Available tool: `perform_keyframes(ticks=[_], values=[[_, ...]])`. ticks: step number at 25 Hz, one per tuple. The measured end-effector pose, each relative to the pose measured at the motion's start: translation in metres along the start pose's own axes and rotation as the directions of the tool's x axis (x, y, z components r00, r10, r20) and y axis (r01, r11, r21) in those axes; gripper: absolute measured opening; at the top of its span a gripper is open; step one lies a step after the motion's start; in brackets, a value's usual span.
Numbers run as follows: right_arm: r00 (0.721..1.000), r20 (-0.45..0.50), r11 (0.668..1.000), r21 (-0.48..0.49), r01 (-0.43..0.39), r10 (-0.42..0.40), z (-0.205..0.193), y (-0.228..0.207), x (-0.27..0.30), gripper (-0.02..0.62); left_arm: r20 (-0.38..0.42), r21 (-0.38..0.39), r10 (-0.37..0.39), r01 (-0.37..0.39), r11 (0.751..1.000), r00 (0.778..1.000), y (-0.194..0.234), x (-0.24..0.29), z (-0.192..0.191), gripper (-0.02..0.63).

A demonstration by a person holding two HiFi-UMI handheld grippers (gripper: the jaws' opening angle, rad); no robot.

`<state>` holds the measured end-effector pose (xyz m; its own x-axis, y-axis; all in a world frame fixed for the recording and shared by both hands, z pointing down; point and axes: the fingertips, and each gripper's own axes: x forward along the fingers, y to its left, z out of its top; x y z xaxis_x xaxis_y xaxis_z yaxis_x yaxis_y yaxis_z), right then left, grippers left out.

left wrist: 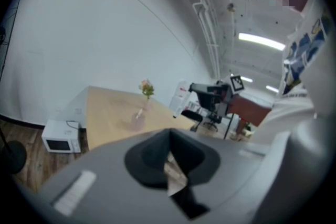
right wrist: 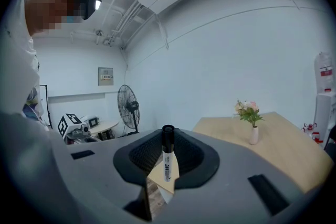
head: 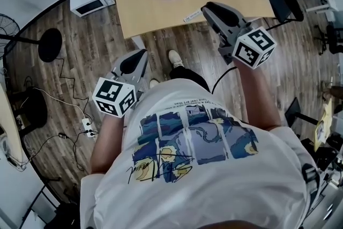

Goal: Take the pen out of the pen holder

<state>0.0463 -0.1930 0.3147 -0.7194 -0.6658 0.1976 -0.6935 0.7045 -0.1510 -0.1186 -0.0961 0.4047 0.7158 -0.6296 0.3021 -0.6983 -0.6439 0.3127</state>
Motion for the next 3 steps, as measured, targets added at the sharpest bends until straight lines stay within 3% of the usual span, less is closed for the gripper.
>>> perform_keyframes(ticks=[3], values=[[1.000, -0.005, 1.000, -0.002, 0.001, -0.001, -0.0014, -0.0070, -0.0016, 0.060, -0.003, 0.000, -0.003, 0.003, 1.000, 1.000, -0.0015, 0.0057, 0.0013, 0.008]])
